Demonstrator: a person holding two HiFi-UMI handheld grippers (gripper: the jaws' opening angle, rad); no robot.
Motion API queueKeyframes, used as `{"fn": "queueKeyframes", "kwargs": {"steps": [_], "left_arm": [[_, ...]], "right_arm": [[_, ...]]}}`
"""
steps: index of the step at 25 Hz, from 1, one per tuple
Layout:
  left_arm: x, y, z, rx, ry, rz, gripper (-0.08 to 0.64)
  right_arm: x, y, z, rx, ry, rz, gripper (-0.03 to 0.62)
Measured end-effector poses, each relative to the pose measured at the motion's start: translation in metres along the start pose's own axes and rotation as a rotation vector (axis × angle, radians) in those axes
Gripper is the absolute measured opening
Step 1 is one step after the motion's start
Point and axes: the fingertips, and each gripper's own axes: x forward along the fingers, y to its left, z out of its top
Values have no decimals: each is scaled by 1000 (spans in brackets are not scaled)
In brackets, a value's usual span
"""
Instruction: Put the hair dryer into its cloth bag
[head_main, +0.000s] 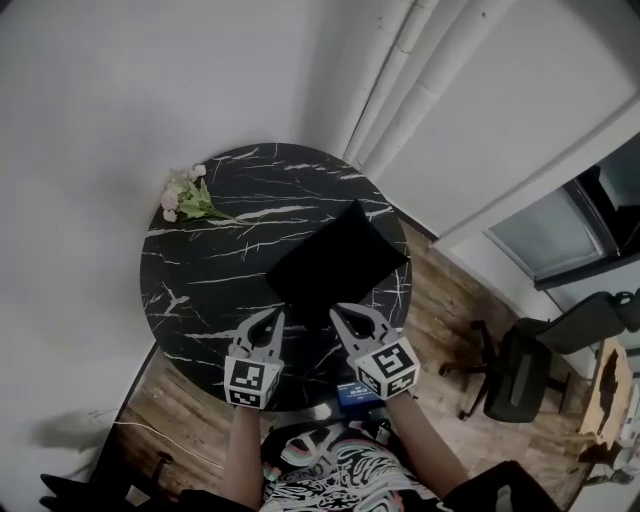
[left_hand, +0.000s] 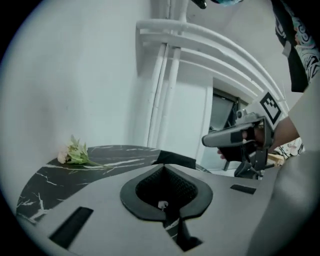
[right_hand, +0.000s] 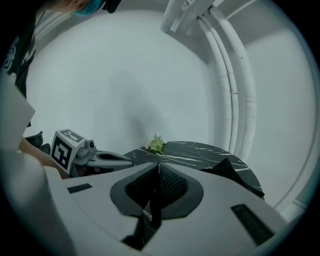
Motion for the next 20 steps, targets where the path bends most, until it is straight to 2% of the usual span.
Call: {"fn": "queueKeyframes", "kwargs": {"steps": [3, 6, 7, 10, 12, 15, 17, 19, 20], "left_arm": [[-13, -3, 23, -1, -45, 56, 14], [-26, -10, 40, -63, -84, 69, 14], [-29, -11, 43, -63, -83, 81, 14], [-39, -24, 40, 67, -13, 146, 14], [-50, -37, 40, 106, -6, 183, 14], [-70, -54, 44, 43, -38, 220, 14], [-86, -65, 41, -52, -58, 222, 14], [-104, -73, 41, -150, -113, 231, 14], [-112, -75, 42, -165, -136, 254, 14]], "right_arm": [[-9, 8, 2, -35, -5, 6, 25], [-21, 12, 8, -41, -34, 15, 25], [-25, 13, 11, -47, -45, 20, 25], [-42, 16, 16, -65, -73, 25, 23], [-59, 18, 17, -75, -91, 18, 23], [-81, 21, 14, -88, -108, 5, 21], [-95, 27, 12, -87, -126, 8, 22], [-108, 35, 11, -86, -148, 19, 22], [-113, 38, 10, -88, -156, 23, 22]]}}
